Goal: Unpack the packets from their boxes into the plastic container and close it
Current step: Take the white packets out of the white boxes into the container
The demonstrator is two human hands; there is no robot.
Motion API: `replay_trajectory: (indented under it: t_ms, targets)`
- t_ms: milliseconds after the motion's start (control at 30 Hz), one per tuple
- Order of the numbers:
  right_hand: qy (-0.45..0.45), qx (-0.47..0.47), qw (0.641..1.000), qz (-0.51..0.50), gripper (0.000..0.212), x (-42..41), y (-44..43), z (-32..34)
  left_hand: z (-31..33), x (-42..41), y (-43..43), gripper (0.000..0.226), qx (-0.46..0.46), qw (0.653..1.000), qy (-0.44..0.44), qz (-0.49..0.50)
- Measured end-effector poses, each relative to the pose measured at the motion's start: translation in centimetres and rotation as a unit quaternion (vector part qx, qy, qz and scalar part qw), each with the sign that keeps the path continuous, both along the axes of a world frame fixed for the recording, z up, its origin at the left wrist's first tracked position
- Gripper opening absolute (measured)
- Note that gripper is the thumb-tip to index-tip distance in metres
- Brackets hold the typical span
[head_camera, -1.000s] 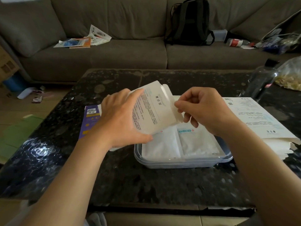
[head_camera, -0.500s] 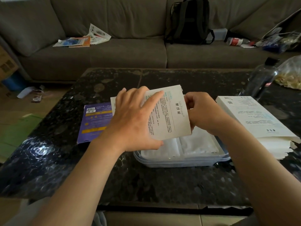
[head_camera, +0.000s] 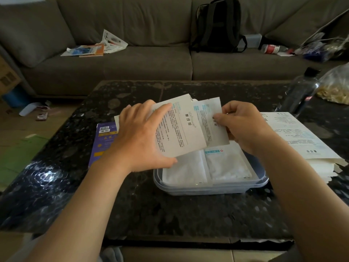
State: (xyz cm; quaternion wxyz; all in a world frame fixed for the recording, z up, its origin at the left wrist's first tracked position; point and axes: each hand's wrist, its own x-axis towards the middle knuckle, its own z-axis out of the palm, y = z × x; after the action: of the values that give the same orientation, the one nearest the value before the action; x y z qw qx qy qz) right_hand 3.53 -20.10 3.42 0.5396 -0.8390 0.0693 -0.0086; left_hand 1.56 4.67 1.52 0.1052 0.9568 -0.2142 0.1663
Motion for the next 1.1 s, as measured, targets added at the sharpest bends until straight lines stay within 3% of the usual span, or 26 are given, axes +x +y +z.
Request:
replay_trajectory:
  t_ms: [233, 367, 400, 500, 633, 700, 833, 967, 1100]
  targets:
    - [-0.042, 0.015, 0.997, -0.055, 0.013, 0.0, -0.8, 0.2, -0.2, 0.5, 1.0, 0.125, 0.013, 0.997, 0.019, 0.072]
    - [-0.066, 0.092, 0.99, -0.083, 0.049, -0.1, -1.1, 0.4, -0.4, 0.8, 1.3, 0.128, 0.015, 0.994, 0.021, 0.104]
    - [-0.073, 0.101, 0.989, -0.078, 0.049, -0.2, -1.2, 0.4, -0.4, 0.9, 1.3, 0.129, 0.014, 0.993, 0.022, 0.113]
    - [-0.091, 0.133, 0.985, -0.069, 0.014, -0.6, -1.2, 1.0, -0.4, 1.0, 1.6, 0.13, 0.01, 0.99, 0.019, 0.142]
    - [-0.134, 0.222, 0.966, 0.016, 0.042, -1.4, -1.7, 2.3, -0.3, 1.0, 1.9, 0.13, 0.008, 0.987, 0.022, 0.162]
    - [-0.166, 0.181, 0.967, 0.068, 0.045, -1.9, -2.2, 3.2, -0.3, 1.1, 2.0, 0.129, 0.002, 0.986, 0.023, 0.163]
    - [-0.265, -0.099, 0.956, 0.08, 0.006, -2.5, -2.2, 3.7, -0.2, 1.0, 1.7, 0.128, 0.006, 0.986, 0.024, 0.162]
    - [-0.244, -0.112, 0.963, 0.034, 0.015, -2.8, -1.9, 4.1, -0.2, 0.9, 1.5, 0.128, 0.004, 0.987, 0.024, 0.157]
    - [-0.146, -0.124, 0.981, 0.036, 0.019, -2.5, -2.0, 4.0, -0.3, 0.9, 1.4, 0.128, 0.003, 0.988, 0.022, 0.154]
